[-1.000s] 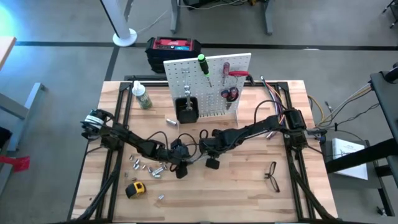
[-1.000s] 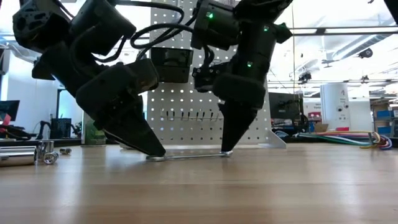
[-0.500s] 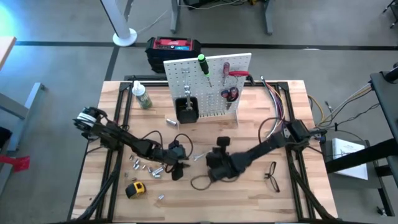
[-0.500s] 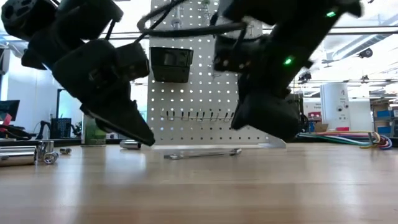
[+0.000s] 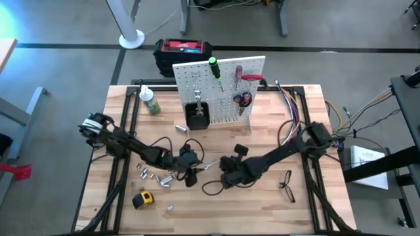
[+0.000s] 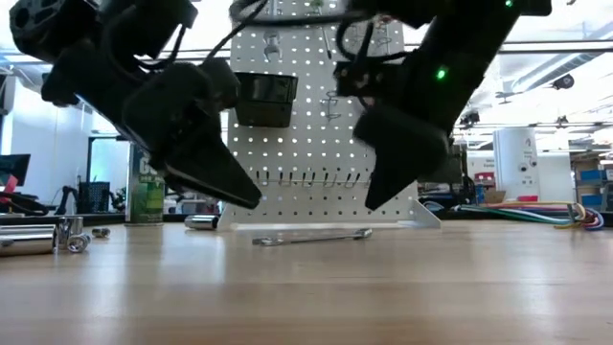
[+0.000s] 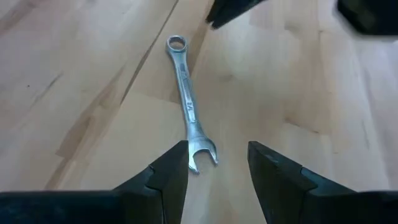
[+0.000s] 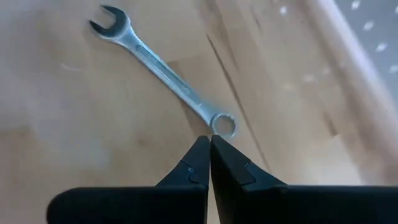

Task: Hang tools onto peg board
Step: Hang the silver wrench on the pegboard

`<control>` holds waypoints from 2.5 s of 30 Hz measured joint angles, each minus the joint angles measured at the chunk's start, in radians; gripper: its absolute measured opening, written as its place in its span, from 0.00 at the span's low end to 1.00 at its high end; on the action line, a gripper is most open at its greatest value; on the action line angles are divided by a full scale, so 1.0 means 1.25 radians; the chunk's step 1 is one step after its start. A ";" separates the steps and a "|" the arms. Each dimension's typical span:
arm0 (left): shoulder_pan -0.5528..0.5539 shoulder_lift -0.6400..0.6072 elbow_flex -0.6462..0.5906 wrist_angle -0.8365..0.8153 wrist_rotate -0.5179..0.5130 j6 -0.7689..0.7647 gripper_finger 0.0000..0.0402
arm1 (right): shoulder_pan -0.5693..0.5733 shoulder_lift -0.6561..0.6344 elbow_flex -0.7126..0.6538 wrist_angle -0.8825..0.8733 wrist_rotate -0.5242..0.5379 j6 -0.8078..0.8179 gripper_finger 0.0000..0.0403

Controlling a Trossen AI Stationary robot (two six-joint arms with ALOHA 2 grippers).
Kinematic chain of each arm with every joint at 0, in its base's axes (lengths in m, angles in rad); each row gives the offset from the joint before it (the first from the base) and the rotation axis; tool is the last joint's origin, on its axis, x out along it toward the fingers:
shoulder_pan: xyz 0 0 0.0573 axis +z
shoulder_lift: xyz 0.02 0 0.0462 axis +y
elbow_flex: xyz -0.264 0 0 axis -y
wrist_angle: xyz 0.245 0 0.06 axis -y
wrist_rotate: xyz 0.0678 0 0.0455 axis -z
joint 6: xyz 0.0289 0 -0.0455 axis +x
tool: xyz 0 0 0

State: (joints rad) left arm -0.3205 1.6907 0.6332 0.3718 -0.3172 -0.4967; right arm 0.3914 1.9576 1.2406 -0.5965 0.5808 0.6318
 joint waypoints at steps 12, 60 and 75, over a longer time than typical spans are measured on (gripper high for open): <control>0.052 0.077 0.017 0.010 -0.005 0.029 0.39 | -0.141 -0.356 -0.475 0.630 -0.412 0.145 0.00; 0.072 0.123 -0.007 0.042 -0.020 0.083 0.39 | -0.313 -0.105 -0.351 0.635 -0.607 0.250 0.33; 0.074 0.123 -0.018 0.055 -0.027 0.083 0.39 | -0.341 -0.107 -0.335 0.673 -0.588 0.178 0.25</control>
State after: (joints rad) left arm -0.2283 1.8439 0.6102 0.4411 -0.3515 -0.3935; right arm -0.0353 1.8244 0.8221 0.2449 -0.1549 0.8538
